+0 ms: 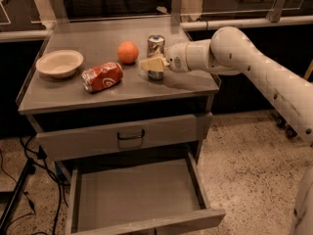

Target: Place redbull can into middle drawer

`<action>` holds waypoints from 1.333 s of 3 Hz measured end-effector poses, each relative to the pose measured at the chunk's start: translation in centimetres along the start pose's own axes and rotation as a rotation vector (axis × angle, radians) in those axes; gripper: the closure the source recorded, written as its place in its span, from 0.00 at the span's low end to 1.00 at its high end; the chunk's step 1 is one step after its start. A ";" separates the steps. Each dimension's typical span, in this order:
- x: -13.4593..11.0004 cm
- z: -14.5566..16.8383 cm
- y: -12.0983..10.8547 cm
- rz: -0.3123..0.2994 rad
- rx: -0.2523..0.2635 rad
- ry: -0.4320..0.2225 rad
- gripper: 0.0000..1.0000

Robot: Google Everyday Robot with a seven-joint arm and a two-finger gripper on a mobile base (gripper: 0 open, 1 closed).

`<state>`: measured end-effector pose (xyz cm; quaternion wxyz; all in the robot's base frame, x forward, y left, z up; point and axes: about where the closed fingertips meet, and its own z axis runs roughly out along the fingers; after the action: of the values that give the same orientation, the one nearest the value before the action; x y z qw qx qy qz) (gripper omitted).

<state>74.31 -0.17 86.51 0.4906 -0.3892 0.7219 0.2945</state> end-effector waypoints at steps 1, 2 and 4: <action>0.0 0.0 0.0 0.000 0.000 0.000 0.88; 0.0 0.0 0.0 0.000 0.000 0.000 1.00; -1.2 -2.7 2.0 -0.031 0.050 0.004 1.00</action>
Offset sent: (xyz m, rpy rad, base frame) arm 0.0000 0.0000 0.0000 0.0000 0.0000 0.0000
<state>71.60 -1.02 88.64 0.5033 -0.3884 0.7239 0.2680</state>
